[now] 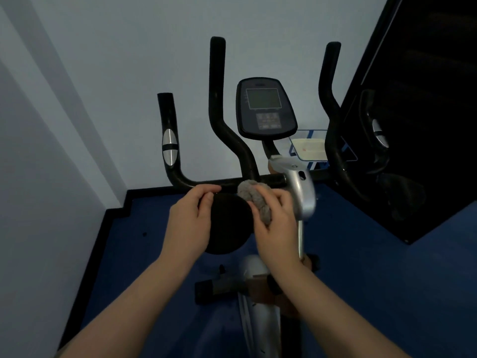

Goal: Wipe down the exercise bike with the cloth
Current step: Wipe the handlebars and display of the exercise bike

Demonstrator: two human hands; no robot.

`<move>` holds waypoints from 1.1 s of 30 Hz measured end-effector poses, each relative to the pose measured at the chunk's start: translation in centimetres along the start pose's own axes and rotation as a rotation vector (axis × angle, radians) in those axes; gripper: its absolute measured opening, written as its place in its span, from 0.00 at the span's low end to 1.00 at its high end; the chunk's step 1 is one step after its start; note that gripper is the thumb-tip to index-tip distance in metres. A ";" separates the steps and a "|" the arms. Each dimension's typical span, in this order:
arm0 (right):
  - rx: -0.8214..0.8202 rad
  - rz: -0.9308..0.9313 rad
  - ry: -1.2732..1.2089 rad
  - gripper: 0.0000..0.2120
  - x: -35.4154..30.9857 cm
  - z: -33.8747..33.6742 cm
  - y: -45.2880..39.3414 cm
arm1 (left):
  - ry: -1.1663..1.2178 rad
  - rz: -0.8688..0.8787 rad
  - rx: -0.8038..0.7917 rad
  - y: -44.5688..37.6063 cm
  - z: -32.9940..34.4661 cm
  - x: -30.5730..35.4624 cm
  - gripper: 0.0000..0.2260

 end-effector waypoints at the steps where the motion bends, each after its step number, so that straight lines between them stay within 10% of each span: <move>1: -0.020 -0.021 0.012 0.16 0.0 0.1 -0.3 | 0.001 0.003 0.003 0.0 -0.1 0.1 0.12; 33: 0.000 0.156 -0.107 0.13 1.8 0.7 -4.4 | 0.027 -0.017 0.009 0.3 -0.1 0.1 0.11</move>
Point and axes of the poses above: each hand's wrist, its own y-axis away from the middle knuckle, its own z-axis out of the palm, x = y × z, the point moved 7 cm from there along -y, towards the middle knuckle, and after that the axes turned 2 degrees about z, right-handed, at the moved point
